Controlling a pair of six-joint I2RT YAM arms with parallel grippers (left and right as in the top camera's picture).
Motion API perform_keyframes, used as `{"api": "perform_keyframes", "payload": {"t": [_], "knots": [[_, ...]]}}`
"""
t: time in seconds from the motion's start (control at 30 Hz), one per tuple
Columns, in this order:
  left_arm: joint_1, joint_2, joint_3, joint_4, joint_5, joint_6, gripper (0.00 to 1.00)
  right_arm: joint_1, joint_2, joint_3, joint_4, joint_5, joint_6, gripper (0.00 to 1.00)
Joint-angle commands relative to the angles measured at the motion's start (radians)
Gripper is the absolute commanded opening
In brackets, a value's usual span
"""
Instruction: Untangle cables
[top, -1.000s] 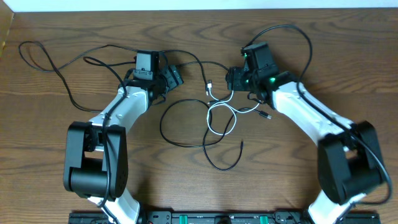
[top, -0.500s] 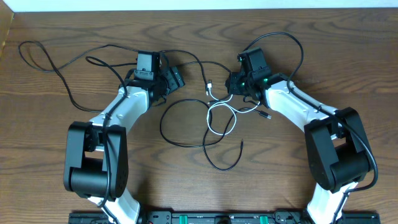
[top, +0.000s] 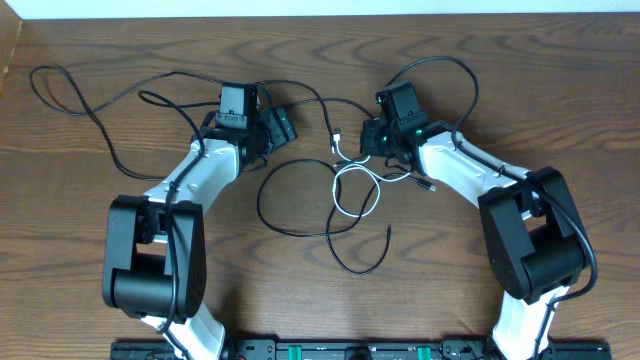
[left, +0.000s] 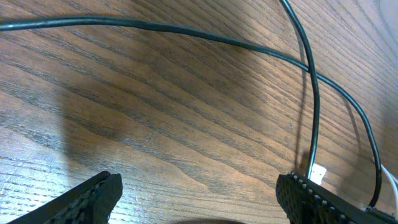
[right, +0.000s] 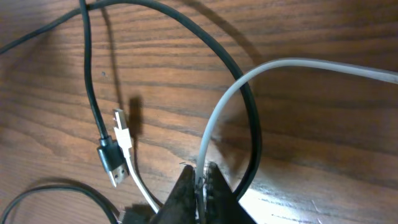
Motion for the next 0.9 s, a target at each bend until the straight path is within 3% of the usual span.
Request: {"api": "perform_keyframes", "payload": {"t": [0.0,0.23,0.43,0.87], "knots": [[-0.001,-0.019,0.015,-0.004,0.005,0.010,0.85,0.000,-0.005,0.013,0.002,0.000,0.006,0.01],[-0.001,-0.019,0.015,-0.007,0.005,0.010,0.85,-0.019,-0.217,0.013,-0.048,-0.002,0.003,0.01],[-0.001,-0.019,0.015,-0.006,0.005,0.010,0.85,-0.034,-0.456,0.013,-0.133,0.005,-0.132,0.01],[-0.001,-0.019,0.015,-0.007,0.005,0.010,0.85,-0.105,-0.584,0.013,-0.486,0.178,-0.169,0.01]]}}
